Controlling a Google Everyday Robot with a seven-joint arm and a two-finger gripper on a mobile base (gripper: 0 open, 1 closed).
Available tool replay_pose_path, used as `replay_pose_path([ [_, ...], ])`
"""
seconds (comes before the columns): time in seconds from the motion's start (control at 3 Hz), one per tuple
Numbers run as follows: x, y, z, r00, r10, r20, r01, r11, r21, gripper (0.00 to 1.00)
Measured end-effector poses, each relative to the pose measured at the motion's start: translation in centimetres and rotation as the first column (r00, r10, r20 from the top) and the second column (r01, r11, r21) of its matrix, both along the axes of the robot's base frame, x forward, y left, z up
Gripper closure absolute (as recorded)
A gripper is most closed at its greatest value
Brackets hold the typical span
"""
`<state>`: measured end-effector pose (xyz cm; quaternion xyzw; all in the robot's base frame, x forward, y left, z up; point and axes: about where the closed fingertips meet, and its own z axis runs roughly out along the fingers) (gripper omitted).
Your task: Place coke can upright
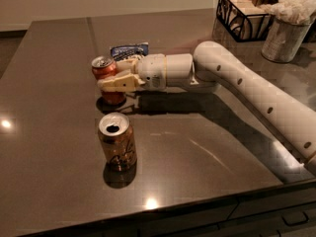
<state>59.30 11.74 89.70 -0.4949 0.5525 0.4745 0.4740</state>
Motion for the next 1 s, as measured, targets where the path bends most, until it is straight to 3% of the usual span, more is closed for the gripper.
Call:
replay_pose_path([
  [0.67,-0.23,0.48,0.07,1.0000,0.009,0.002,-0.009,1.000,0.000,0.12],
  [1.0,-0.33,0.69,0.09,0.9999,0.013,0.002,-0.013,1.000,0.000,0.00],
])
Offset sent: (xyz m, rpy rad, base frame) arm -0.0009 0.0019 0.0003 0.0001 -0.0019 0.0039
